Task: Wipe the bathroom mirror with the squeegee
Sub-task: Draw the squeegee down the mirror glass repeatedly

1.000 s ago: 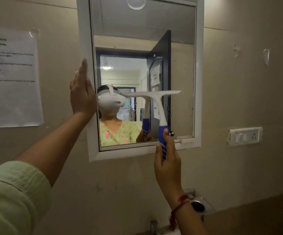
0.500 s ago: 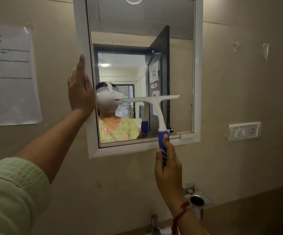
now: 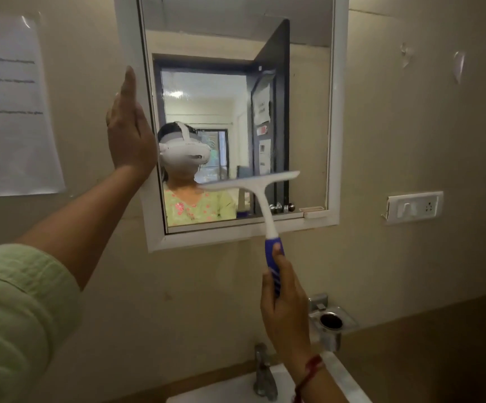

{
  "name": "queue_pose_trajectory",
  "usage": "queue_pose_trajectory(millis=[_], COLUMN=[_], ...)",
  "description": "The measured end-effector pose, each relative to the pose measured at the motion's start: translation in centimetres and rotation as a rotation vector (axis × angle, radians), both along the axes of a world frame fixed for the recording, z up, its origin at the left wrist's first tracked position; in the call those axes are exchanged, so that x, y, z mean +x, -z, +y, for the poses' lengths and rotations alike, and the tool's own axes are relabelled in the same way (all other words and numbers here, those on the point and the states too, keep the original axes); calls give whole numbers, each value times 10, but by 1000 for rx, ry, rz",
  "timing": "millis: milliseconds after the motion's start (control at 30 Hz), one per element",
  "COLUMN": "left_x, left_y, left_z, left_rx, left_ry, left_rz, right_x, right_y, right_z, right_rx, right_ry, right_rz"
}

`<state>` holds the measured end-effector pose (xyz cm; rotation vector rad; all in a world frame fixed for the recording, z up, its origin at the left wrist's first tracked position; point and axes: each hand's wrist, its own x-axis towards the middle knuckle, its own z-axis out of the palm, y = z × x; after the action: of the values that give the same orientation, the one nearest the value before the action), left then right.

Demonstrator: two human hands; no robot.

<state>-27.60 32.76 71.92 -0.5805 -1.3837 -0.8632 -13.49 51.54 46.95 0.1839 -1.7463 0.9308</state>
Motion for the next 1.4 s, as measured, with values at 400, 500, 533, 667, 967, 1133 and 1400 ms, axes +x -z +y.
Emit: queue_pose_trajectory(millis=[400, 500, 533, 667, 967, 1133, 1400], left_x=[1, 1, 1, 1, 4, 3, 2], left_y=[1, 1, 1, 1, 1, 1, 2], left_z=[1, 2, 2, 2, 1, 1, 0], left_rx=[3, 14, 12, 11, 7, 10, -13], left_ry=[2, -5, -9, -29, -24, -12, 8], left_rz=[-19, -35, -43, -44, -41, -45, -51], right_x=[11, 12, 11, 6, 28, 28, 2], right_y=[39, 33, 24, -1, 49, 42, -91], right_z=[-1, 0, 2, 7, -5, -5, 24], right_rx=[-33, -61, -74, -105, -110, -162, -107], right_ry=[29, 11, 5, -9, 14, -23, -91], right_rz=[-48, -68, -56, -44, -104, -48, 190])
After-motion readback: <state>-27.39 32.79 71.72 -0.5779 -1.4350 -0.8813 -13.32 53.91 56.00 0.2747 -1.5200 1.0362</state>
